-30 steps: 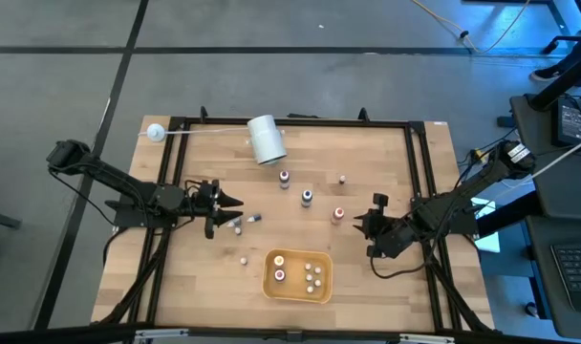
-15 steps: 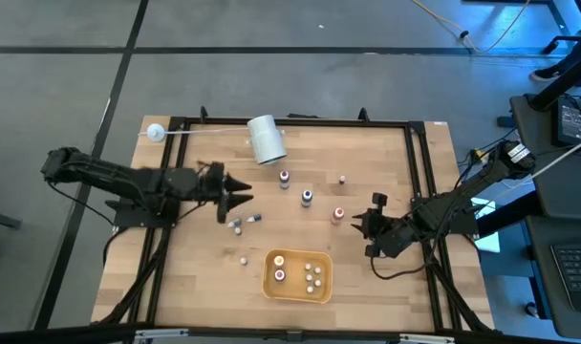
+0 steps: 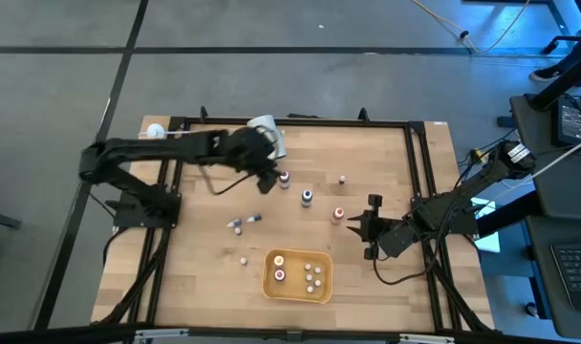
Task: Pick & Place food coloring
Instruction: Put the big purple food coloring bottle into the yellow bin
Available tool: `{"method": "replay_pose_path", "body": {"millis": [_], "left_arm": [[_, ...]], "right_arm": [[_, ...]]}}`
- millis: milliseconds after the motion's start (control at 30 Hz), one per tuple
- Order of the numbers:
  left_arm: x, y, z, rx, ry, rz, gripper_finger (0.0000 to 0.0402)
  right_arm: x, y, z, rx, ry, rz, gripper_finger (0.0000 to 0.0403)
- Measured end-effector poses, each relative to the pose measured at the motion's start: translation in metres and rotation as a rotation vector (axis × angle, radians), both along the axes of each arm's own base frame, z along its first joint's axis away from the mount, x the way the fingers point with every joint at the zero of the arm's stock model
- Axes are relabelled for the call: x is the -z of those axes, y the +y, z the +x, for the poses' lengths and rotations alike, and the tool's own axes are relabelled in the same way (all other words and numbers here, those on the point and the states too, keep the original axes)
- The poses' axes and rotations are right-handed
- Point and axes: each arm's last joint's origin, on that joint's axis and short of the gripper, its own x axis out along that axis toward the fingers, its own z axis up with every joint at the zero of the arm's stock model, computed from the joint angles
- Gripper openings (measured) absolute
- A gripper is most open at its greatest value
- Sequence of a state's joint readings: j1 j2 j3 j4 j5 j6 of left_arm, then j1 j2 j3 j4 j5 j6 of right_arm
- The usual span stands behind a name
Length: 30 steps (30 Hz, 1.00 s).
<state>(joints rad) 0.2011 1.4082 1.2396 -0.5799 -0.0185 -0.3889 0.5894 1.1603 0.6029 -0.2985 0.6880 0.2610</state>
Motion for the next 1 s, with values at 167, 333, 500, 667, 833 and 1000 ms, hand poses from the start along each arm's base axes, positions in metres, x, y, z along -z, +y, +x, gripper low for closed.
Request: {"method": "replay_pose_path", "body": {"millis": [167, 333, 500, 667, 833, 1000], "left_arm": [[0.005, 0.024, 0.033, -0.051, 0.016, -0.003, 0.0171], [0.017, 0.043, 0.054, -0.094, -0.043, 0.002, 0.0171], [0.026, 0.052, 0.059, -0.138, -0.042, -0.038, 0.0171], [0.029, 0.054, 0.059, -0.087, -0.04, -0.059, 0.0171], [0.026, 0.053, 0.059, -0.071, -0.042, -0.028, 0.0186], [0.027, 0.051, 0.059, -0.057, -0.035, -0.008, 0.0226]], "right_arm": [[0.0, 0.0, 0.0, 0.007, -0.001, 0.021, 0.0103], [0.0, 0.0, 0.0, 0.007, 0.002, 0.02, 0.0104], [0.001, 0.0, 0.0, 0.007, 0.004, 0.019, 0.0104], [0.001, 0.0, -0.001, 0.006, 0.008, 0.017, 0.0104], [0.001, 0.0, -0.001, 0.005, 0.01, 0.018, 0.0104], [0.001, 0.0, -0.001, 0.005, 0.01, 0.017, 0.0104]]}}
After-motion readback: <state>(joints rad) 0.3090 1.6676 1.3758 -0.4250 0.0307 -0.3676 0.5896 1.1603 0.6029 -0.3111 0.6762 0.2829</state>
